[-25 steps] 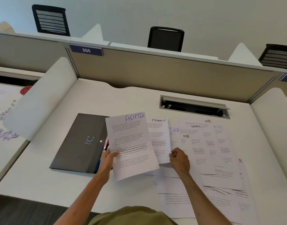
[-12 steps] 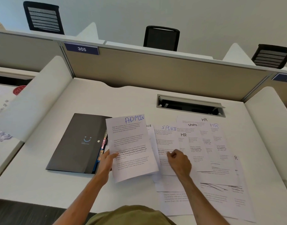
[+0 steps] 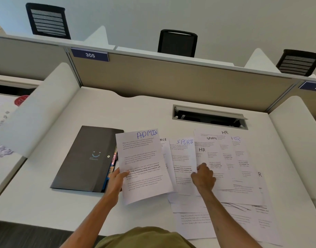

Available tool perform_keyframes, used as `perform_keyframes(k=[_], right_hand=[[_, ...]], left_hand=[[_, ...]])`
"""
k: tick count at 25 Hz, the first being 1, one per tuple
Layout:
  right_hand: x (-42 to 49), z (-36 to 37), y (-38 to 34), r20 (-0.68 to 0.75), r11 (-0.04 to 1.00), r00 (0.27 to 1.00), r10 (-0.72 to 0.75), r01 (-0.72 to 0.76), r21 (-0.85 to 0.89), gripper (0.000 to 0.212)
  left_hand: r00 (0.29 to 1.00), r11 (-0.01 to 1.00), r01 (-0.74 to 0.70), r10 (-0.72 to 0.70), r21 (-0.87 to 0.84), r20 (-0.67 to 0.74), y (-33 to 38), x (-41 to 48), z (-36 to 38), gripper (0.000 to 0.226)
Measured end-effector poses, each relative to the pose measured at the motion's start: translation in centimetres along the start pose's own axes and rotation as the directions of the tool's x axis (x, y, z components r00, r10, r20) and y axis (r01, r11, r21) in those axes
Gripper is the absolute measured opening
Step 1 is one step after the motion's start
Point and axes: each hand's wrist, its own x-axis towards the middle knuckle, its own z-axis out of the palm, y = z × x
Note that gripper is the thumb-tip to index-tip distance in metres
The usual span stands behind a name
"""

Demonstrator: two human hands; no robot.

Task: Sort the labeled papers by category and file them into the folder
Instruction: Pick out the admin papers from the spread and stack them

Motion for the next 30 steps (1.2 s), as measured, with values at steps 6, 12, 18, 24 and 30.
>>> perform_keyframes(k=[6,12,18,24,30], right_hand=[[0.1,-0.5,-0.8,-0.027,0.972,0.993,-0.118,0.121,0.200,0.010],[-0.4,-0.4,-1.9,0.028,0.941,0.977,-0.213,0.197,0.276,0.014],[-0.4,0.0,-1.7,-0.036,0.961,0.977,-0.211,0.214,0.178,0.012],[0.4,-1.5,2.2,-0.169,0.987,0.982,0.082,-0.103,-0.122,0.068],[0.9,-1.7,4.3,-0.128,0.992,0.985,0.116,-0.120,-0.024,0.056]], left_hand=[[1.000,1.000,0.000,0.000,0.015,0.001,-0.5,-0.1,0.0,0.031],[1.000,0.999,0.027,-0.027,0.028,0.000,-1.1,0.3,0.2,0.031],[0.999,0.999,0.036,-0.036,0.025,-0.003,-1.3,0.3,0.4,0.027],[1.000,0.999,0.023,-0.023,0.044,0.006,-1.3,0.3,0.5,0.029],[1.000,0.999,0.007,-0.007,0.037,0.007,-1.0,0.2,0.6,0.028]])
